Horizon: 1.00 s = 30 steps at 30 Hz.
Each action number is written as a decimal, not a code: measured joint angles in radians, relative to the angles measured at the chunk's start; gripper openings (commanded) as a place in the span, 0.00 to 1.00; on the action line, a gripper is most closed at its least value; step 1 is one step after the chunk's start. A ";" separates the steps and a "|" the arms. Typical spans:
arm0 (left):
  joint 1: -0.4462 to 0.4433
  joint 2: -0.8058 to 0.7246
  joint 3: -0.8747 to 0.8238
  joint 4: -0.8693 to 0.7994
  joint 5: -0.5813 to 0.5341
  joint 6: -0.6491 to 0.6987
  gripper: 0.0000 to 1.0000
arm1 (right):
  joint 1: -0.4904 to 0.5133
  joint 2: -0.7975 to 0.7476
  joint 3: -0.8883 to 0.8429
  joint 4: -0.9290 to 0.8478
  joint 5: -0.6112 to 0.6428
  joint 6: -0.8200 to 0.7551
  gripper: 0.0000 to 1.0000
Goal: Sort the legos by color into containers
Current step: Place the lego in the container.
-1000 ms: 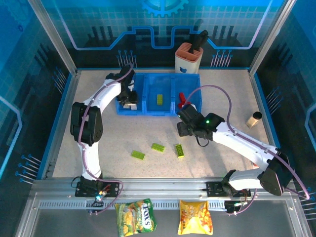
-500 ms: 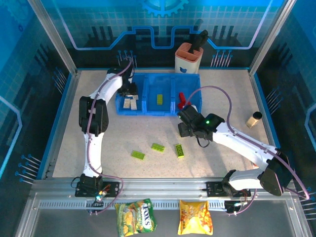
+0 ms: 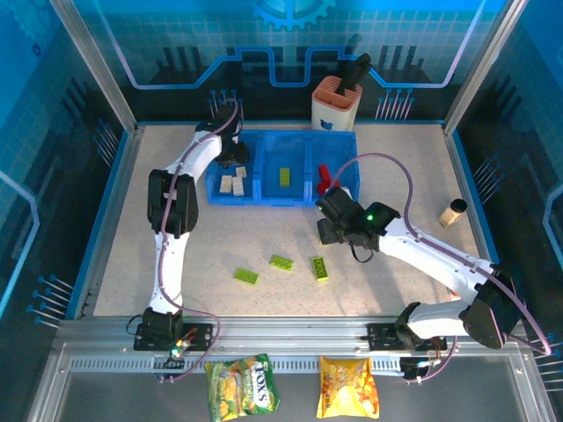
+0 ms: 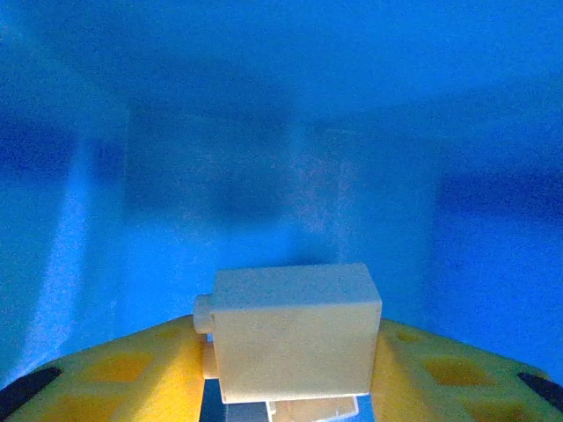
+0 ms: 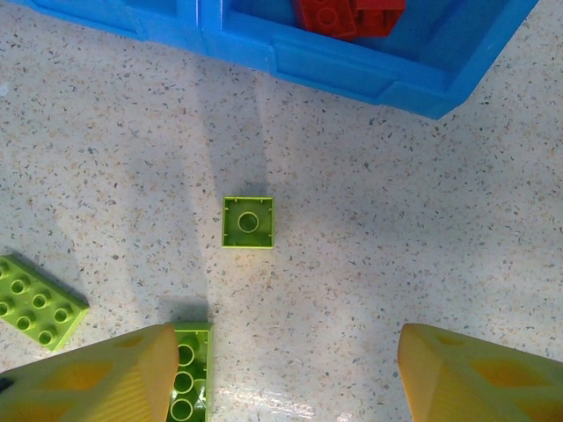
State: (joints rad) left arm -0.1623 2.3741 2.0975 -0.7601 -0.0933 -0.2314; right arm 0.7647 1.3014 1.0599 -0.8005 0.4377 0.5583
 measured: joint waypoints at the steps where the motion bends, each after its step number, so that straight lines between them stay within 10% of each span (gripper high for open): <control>1: 0.000 0.005 0.000 0.007 0.000 -0.004 0.49 | 0.000 0.000 0.000 -0.002 0.000 0.000 0.68; 30: 0.003 0.046 0.002 0.024 0.050 -0.032 0.55 | 0.000 -0.049 -0.009 -0.037 0.019 0.003 0.68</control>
State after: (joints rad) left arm -0.1596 2.4199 2.0995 -0.7361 -0.0429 -0.2630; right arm 0.7647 1.2526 1.0508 -0.8379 0.4564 0.5617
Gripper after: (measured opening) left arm 0.546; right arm 0.682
